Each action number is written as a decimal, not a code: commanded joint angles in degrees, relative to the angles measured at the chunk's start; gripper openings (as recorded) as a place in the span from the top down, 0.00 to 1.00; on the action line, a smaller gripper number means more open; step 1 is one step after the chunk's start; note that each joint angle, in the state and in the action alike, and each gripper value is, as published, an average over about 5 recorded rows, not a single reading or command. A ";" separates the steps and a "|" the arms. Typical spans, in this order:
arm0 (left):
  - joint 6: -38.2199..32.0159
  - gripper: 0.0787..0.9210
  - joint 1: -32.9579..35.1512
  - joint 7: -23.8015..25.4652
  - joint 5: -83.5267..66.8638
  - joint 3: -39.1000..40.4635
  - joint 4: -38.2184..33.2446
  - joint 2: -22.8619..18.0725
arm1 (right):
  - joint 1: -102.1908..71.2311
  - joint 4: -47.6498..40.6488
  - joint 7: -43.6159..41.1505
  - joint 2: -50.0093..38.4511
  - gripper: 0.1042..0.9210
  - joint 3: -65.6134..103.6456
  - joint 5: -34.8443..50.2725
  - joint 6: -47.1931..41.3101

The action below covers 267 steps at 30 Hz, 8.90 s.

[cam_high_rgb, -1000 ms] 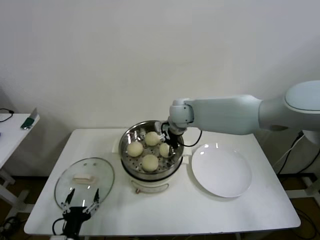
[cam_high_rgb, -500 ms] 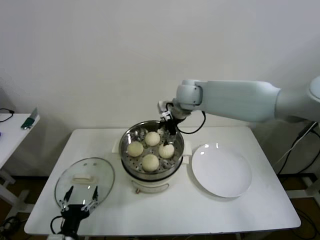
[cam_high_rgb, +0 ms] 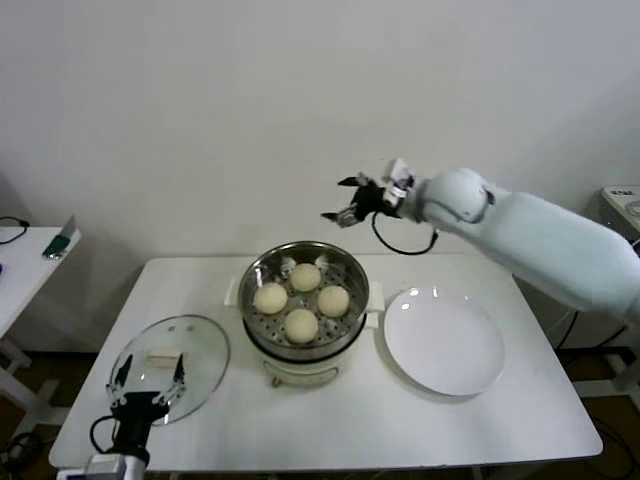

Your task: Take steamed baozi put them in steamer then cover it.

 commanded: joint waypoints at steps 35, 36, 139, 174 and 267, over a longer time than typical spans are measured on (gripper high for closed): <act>-12.09 0.12 -5.37 -24.46 71.00 0.37 26.16 13.90 | -97.68 2.70 4.52 30.55 0.12 77.50 -29.60 49.95; -12.23 0.12 -5.77 -24.65 71.82 0.55 27.61 13.84 | -97.74 2.74 4.59 30.57 0.12 77.57 -29.55 50.04; 40.23 0.93 -38.13 21.74 81.85 39.16 -1.84 6.96 | -98.42 6.98 10.25 32.94 0.12 79.17 -36.99 45.47; 36.96 0.93 -39.52 13.38 91.50 41.97 15.96 -3.47 | -98.18 7.45 12.40 32.86 0.12 80.68 -34.23 48.18; -13.16 0.12 -5.49 -2.62 -9.13 7.10 17.34 6.79 | -99.60 9.59 14.03 32.48 0.12 76.04 -35.26 41.34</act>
